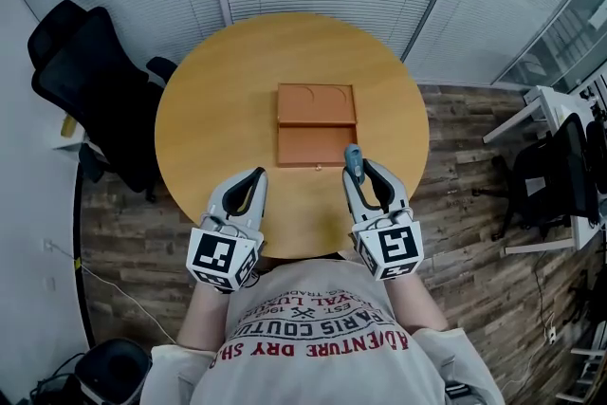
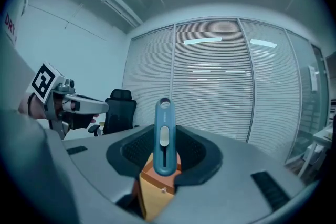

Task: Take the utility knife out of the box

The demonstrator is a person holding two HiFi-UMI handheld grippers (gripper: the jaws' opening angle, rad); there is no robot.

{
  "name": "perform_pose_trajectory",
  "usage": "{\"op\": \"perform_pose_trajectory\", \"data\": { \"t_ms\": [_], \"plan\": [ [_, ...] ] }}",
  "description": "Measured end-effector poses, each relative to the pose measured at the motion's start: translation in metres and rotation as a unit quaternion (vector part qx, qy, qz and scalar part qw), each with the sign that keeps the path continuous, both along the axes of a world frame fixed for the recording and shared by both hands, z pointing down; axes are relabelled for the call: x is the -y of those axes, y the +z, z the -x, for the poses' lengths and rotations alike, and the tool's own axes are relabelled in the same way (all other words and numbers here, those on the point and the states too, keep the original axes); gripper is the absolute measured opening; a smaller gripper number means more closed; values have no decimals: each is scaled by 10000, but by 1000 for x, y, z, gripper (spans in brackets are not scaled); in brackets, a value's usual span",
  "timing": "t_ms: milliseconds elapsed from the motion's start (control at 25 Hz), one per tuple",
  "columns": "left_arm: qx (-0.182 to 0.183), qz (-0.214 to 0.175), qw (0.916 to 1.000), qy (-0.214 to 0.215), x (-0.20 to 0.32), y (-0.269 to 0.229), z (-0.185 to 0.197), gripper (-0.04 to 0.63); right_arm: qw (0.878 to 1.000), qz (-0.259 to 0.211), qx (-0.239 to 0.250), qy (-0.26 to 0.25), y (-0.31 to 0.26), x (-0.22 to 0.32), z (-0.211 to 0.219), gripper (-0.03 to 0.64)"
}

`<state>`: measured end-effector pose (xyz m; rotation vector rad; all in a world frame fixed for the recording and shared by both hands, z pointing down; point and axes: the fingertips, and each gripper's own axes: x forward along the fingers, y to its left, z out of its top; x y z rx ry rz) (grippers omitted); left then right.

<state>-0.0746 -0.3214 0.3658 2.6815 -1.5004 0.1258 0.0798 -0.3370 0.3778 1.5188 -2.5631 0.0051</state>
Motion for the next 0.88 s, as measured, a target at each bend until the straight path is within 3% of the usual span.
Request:
{"op": "perform_pose_trajectory", "data": {
  "t_ms": [880],
  "plan": [
    [37,149,9999,40,11,9,-8,-5,9997,188,-30,126,6,10,-11,133]
  ]
}}
